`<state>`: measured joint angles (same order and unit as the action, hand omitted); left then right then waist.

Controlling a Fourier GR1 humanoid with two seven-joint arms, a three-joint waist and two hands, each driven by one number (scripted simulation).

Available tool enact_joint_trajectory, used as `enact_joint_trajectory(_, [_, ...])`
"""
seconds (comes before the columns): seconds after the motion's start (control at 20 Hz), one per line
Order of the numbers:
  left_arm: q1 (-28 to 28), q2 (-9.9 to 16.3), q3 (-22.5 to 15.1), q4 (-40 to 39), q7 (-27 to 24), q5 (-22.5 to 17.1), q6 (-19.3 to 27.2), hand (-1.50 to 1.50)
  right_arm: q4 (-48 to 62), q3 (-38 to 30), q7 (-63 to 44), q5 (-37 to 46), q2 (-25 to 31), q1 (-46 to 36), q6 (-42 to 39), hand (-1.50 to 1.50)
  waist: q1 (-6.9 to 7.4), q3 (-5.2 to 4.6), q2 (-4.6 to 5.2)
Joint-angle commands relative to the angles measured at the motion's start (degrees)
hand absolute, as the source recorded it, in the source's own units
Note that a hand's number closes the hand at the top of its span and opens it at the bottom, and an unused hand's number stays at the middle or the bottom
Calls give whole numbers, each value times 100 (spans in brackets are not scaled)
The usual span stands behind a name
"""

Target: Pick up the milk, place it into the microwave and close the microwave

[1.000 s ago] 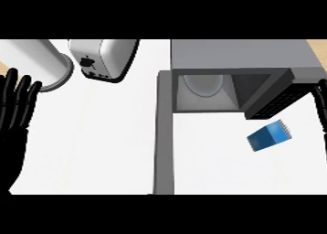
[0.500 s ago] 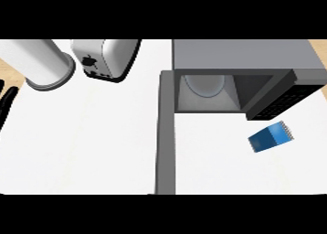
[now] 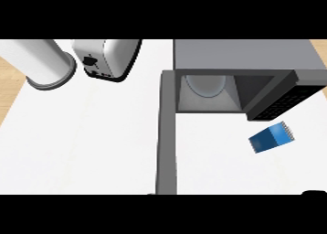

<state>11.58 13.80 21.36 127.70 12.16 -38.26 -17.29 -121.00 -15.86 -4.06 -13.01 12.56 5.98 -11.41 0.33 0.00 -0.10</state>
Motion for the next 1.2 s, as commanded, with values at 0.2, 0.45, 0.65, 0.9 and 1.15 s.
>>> enact_joint_trajectory(0.2, [697, -33, 743, 356, 154, -773, -518, -150, 1016, -255, 959, 467, -172, 384, -256, -150, 1, 2, 1])
enact_joint_trajectory(0.45, [752, -248, 690, 436, 71, -620, -684, -150, 2424, -213, 1110, 1243, -180, -588, 414, -150, 52, 2, 19])
enact_joint_trajectory(0.65, [1153, -110, 1188, 784, 327, -1386, -792, -150, 3115, -180, 1996, 1534, -369, -183, 395, -150, 51, 4, 6])
enact_joint_trajectory(0.9, [1070, -146, 1491, 136, 149, -1340, -1359, -150, 4230, -493, 2574, 1475, -6, -270, 110, -150, 16, 2, 11])
enact_joint_trajectory(1.15, [1408, -615, 1405, 823, 389, -1309, -1168, -150, 5506, -380, 3803, 1903, -82, -388, 289, -150, 27, 4, 8])
